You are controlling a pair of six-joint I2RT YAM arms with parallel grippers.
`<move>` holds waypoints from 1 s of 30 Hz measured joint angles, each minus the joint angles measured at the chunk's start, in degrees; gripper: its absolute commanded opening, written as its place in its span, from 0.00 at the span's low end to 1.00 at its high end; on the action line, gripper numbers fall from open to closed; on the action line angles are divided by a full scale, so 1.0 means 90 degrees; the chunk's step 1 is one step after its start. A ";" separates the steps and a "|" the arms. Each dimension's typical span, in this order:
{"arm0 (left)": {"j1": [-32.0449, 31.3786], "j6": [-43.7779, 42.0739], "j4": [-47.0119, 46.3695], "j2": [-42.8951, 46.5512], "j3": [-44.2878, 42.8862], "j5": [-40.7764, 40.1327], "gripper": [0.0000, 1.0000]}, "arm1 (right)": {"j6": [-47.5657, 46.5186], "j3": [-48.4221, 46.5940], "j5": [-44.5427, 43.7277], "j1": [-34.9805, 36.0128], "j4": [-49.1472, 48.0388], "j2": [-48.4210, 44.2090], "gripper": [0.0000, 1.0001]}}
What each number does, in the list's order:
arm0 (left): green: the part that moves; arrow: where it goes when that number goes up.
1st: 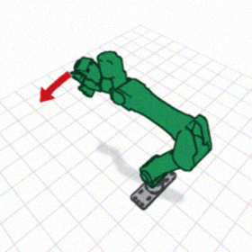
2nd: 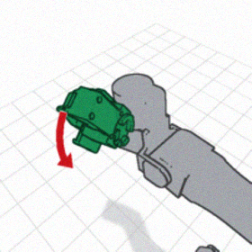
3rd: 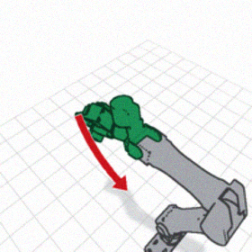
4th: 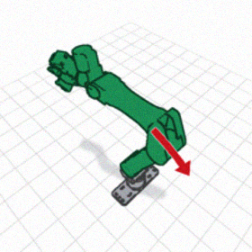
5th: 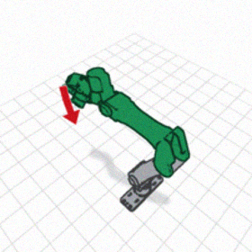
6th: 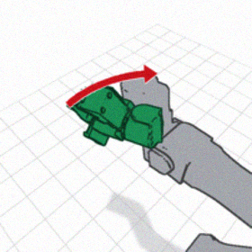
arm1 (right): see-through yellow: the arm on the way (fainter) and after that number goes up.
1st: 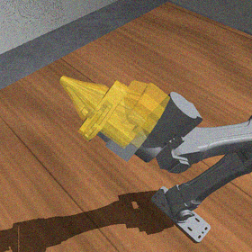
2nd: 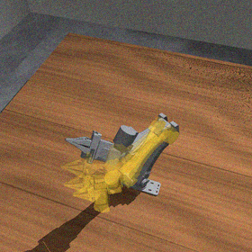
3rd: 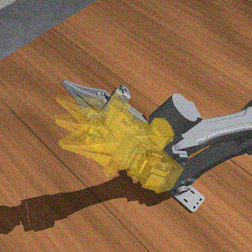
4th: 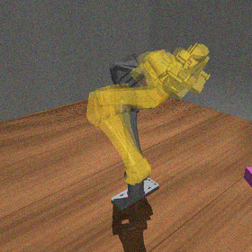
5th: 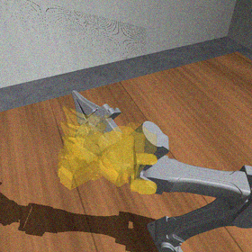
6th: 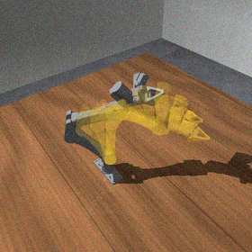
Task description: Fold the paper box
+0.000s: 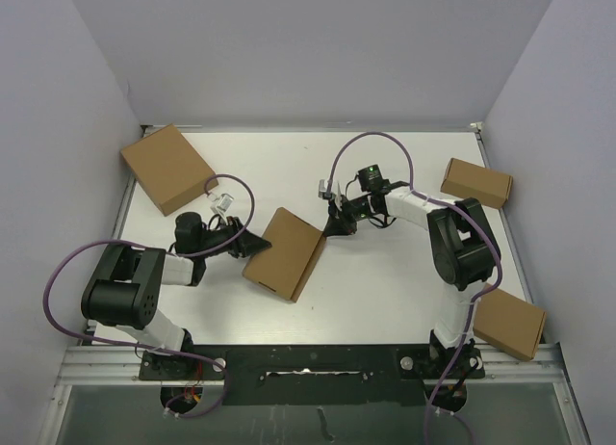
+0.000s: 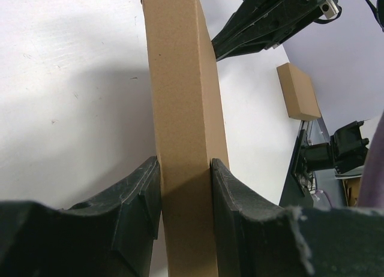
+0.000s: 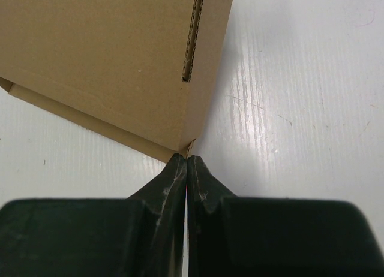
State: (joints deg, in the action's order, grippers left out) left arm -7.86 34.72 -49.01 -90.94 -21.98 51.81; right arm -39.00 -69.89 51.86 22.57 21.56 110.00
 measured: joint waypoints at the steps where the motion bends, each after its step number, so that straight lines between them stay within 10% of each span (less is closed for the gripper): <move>1: 0.0000 0.0015 -0.0024 -0.0002 0.0010 -0.0005 0.00 | 0.0000 0.0012 0.0000 0.0000 -0.0010 0.0000 0.00; 30: 0.0051 0.0248 -0.0559 -0.0216 0.0143 -0.0012 0.00 | 0.0478 0.0168 -0.0066 -0.0010 -0.0153 -0.0126 0.00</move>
State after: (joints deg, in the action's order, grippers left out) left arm -7.40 36.95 -54.04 -92.88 -20.69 51.70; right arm -34.70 -68.38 51.27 22.48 20.18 108.86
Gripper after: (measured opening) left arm 0.319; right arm 0.022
